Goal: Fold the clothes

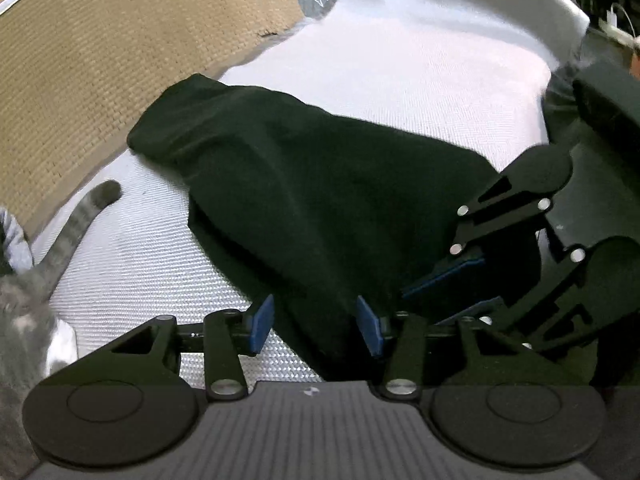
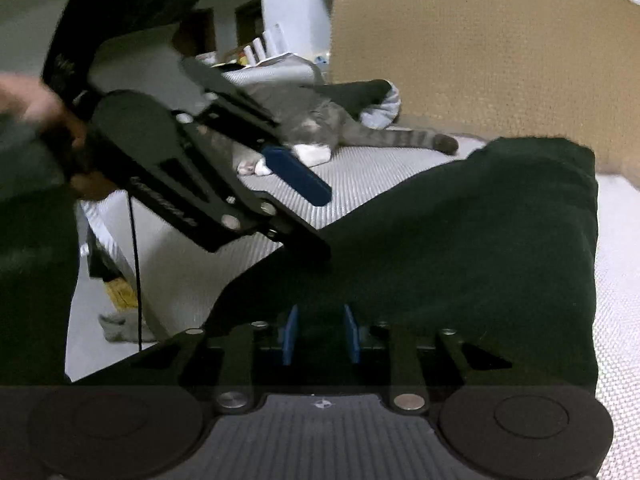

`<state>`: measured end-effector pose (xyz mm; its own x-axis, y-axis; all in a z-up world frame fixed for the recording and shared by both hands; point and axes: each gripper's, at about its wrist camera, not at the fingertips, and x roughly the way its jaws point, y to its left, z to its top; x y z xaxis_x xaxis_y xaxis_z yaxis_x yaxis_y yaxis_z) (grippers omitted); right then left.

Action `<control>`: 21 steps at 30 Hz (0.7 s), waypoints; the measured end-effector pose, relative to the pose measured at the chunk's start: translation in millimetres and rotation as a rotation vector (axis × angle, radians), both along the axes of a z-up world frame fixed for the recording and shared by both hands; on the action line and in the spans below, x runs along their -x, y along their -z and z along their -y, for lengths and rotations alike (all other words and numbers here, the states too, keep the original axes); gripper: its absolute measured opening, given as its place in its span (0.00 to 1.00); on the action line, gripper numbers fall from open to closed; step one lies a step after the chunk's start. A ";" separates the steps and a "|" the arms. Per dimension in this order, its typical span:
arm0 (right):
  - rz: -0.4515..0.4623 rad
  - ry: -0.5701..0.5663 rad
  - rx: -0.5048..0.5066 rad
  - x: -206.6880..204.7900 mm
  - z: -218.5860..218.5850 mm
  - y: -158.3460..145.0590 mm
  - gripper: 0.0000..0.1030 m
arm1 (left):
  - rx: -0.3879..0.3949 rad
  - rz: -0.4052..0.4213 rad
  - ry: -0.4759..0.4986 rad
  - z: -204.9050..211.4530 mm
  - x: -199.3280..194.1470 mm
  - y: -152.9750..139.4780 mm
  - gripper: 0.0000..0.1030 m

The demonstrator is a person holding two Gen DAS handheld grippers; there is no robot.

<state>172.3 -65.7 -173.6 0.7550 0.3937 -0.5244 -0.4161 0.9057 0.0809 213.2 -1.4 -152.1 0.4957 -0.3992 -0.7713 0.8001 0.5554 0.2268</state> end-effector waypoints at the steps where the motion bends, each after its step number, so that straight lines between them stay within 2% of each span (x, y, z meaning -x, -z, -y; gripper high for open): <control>1: -0.001 -0.003 -0.006 0.8 1.7 -1.6 0.28 | 0.002 0.005 -0.007 -1.8 1.3 0.3 0.49; 6: 0.033 0.020 -0.025 7.7 11.9 -12.4 0.28 | 0.005 0.060 -0.059 -6.0 1.5 0.2 0.50; 11: 0.067 0.043 -0.044 14.6 22.2 -23.3 0.28 | 0.030 0.121 -0.040 6.4 -9.6 3.4 0.50; 13: 0.081 0.052 -0.051 17.3 26.3 -27.6 0.28 | 0.045 0.100 -0.050 7.7 -15.6 5.9 0.50; 17: 0.108 0.070 -0.066 22.8 34.5 -36.3 0.28 | -0.027 0.071 -0.064 10.8 -25.7 23.6 0.51; 19: 0.122 0.079 -0.074 25.6 38.6 -40.6 0.28 | 0.004 0.043 -0.082 7.2 -31.1 24.9 0.53; 21: 0.111 0.102 -0.041 11.7 44.4 -44.6 0.29 | 0.026 0.018 -0.107 3.7 -34.2 24.7 0.53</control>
<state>160.6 -110.1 -129.0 0.8446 0.3311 -0.4208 -0.3305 0.9407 0.0770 247.5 -5.1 -176.8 0.5505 -0.3629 -0.7519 0.7320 0.6429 0.2256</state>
